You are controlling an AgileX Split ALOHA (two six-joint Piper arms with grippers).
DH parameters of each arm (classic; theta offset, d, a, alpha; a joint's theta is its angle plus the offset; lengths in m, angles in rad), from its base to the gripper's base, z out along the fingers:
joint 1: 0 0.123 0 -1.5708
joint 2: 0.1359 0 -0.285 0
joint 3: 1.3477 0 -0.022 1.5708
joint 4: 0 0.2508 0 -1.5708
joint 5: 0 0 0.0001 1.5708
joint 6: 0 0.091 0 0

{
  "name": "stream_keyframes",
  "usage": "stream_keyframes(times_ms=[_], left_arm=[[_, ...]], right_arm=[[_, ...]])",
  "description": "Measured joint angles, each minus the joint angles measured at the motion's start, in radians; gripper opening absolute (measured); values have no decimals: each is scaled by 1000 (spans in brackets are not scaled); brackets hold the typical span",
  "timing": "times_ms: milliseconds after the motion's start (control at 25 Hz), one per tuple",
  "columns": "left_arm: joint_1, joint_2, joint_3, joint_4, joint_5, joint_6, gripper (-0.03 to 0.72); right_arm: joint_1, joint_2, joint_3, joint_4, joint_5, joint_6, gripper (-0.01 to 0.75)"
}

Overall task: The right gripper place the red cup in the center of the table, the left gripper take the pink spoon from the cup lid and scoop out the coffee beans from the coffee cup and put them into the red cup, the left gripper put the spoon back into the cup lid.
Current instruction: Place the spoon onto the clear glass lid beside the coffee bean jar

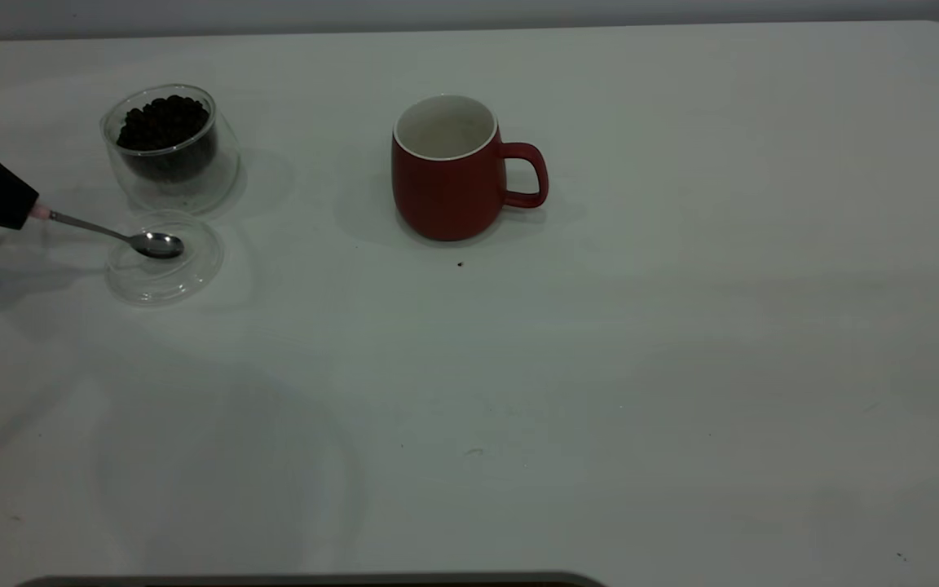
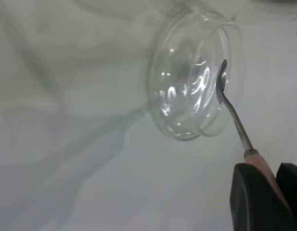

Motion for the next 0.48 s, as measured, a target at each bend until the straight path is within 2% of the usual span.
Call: stream_keyframes(times_ms=[480], left_arm=[[0, 65, -1, -67, -11, 3, 111]], right_arm=[[0, 0, 0, 0, 0, 0, 465]])
